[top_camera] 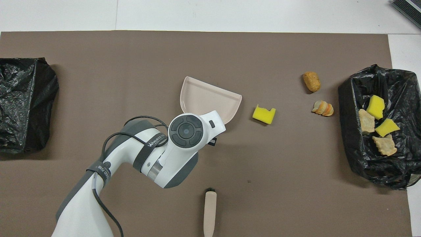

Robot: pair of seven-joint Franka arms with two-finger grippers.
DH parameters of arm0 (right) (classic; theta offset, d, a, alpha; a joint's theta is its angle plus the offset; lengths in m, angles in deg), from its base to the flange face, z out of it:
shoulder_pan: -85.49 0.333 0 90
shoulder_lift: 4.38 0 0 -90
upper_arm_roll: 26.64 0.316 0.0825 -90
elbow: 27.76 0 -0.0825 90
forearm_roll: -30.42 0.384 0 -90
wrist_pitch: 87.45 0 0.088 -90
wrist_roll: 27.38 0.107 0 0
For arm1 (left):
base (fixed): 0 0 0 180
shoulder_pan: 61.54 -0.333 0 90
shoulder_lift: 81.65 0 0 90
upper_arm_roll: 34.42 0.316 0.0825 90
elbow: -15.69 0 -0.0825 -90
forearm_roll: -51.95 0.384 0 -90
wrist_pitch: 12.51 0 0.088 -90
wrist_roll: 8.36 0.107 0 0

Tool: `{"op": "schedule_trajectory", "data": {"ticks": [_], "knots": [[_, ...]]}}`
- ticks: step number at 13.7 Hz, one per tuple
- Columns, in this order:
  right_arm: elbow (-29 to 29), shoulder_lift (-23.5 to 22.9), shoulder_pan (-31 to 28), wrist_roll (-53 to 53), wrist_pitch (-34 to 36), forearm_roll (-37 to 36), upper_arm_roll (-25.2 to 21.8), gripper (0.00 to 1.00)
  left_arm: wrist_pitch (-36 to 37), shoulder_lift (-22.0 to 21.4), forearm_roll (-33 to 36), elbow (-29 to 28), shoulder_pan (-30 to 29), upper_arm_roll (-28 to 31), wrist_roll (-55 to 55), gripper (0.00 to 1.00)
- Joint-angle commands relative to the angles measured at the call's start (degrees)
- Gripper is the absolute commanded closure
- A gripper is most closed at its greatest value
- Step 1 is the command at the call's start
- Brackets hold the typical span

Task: Sweep and dump trash in bin
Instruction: 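Hold the dustpan with the left gripper while the right gripper grasps the brush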

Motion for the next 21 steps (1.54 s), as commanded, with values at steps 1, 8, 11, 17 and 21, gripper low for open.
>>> {"op": "schedule_trajectory", "data": {"ticks": [1,8,11,17,21], "knots": [[1.21,1.18,0.11,1.47,-0.85,0.07,0.02,0.92,3.99,-2.71,4.29,-0.57,-2.91,-0.23,12.5,1.0],[-1.24,3.45,-3.56,-5.09,6.94,-2.39,-0.33,1.0,5.3,-2.79,6.07,-1.28,-6.26,-0.23,49.43,1.0],[-4.49,7.24,-10.58,-14.49,17.48,-2.39,-0.5,1.0,4.26,-2.62,5.55,-1.28,-5.73,-0.32,49.64,1.0],[-13.28,3.65,-29.75,-35.59,27.63,-9.84,-0.5,1.0,2.68,-3.41,5.54,-4.35,-3.71,-0.49,45.51,1.0],[-20.99,-3.71,-40.91,-47.72,27.98,-18.72,-0.42,1.0,2.67,-3.41,5.46,-4.53,-3.88,-0.58,43.22,1.0]]}}
